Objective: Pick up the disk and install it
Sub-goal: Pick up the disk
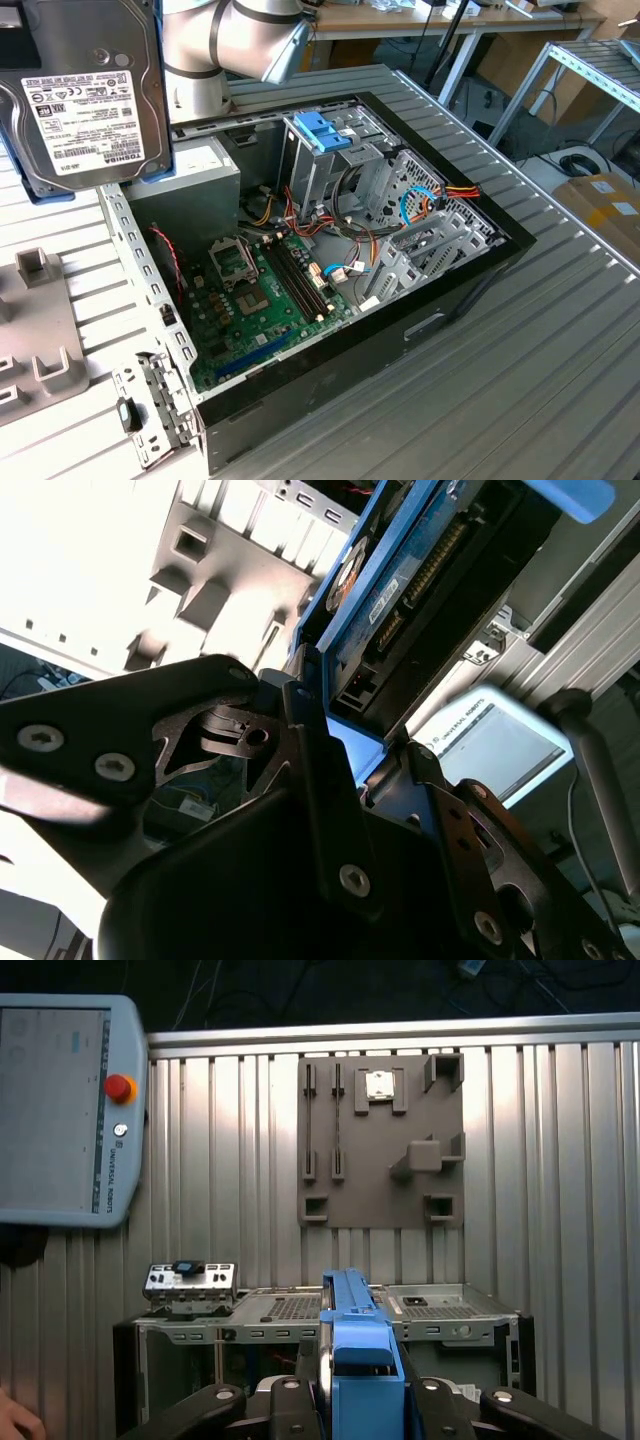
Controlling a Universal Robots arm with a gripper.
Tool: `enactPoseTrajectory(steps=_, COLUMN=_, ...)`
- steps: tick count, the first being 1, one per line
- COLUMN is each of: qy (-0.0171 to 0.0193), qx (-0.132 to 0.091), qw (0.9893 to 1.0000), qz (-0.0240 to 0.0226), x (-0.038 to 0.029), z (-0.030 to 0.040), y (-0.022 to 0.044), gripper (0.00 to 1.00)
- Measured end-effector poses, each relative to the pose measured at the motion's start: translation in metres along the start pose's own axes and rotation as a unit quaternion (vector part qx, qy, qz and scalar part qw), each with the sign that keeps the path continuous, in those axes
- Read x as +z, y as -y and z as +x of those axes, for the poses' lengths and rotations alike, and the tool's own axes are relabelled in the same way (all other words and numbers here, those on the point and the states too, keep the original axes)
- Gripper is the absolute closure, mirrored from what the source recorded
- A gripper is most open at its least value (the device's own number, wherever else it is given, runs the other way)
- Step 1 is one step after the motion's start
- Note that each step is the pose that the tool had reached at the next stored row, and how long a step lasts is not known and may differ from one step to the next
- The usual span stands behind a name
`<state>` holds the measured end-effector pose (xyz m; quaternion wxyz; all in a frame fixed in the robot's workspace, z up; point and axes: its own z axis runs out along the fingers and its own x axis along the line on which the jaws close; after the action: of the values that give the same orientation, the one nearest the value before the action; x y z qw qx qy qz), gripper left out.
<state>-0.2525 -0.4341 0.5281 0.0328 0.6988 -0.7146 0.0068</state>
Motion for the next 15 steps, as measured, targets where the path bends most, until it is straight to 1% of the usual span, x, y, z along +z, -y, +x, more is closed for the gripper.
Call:
enactPoseTrajectory(steps=9, qy=0.0, qx=0.0, qw=1.0, qz=0.0, x=0.0002, z=-0.0002, y=0.0068, gripper=0.63)
enactPoseTrajectory(steps=15, qy=0.0, qx=0.0, qw=1.0, qz=0.0, x=0.0004, z=-0.0002, y=0.0101, gripper=0.63)
